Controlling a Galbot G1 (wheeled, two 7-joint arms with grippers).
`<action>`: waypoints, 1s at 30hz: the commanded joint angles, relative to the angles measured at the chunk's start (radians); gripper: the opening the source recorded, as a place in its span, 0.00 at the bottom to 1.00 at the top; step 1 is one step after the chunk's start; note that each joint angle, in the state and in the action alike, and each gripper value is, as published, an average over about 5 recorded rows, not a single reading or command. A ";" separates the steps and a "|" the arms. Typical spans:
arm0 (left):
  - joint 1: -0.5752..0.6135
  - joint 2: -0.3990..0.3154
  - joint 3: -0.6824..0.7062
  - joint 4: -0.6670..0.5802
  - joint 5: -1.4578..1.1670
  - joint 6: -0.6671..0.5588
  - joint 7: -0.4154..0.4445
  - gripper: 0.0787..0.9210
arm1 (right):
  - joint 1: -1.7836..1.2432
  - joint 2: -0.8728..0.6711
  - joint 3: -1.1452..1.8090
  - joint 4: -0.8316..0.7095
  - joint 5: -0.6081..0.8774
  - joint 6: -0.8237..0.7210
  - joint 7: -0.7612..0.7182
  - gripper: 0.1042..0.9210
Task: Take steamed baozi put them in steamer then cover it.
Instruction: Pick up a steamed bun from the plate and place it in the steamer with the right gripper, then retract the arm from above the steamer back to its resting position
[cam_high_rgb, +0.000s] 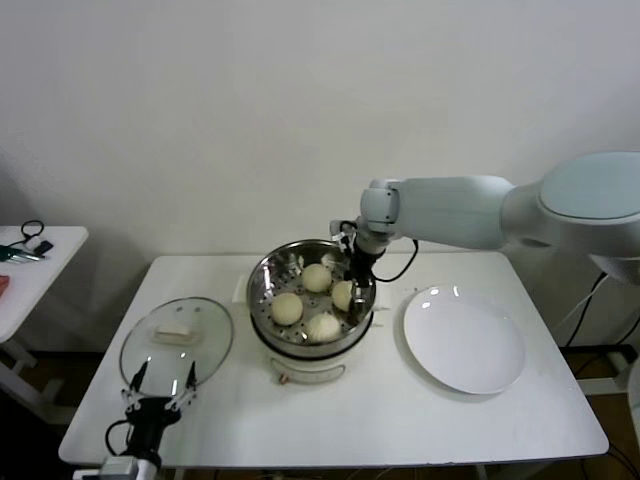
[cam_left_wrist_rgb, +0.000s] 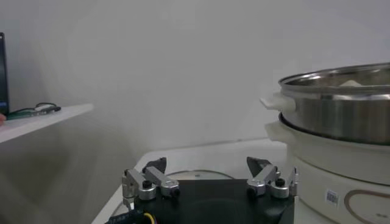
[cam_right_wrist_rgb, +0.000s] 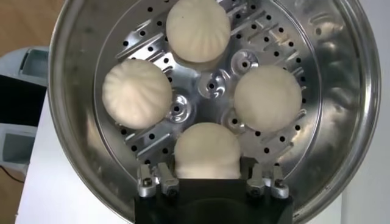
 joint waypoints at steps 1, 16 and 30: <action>-0.005 0.000 0.003 0.002 0.003 0.003 0.000 0.88 | -0.018 0.006 0.004 -0.009 -0.017 -0.002 -0.001 0.78; -0.003 0.004 -0.004 0.005 0.003 0.001 -0.003 0.88 | 0.080 -0.058 0.071 0.036 -0.044 0.038 -0.025 0.88; -0.017 0.013 -0.032 0.010 0.046 -0.016 -0.021 0.88 | 0.022 -0.430 0.348 0.205 -0.134 0.296 0.273 0.88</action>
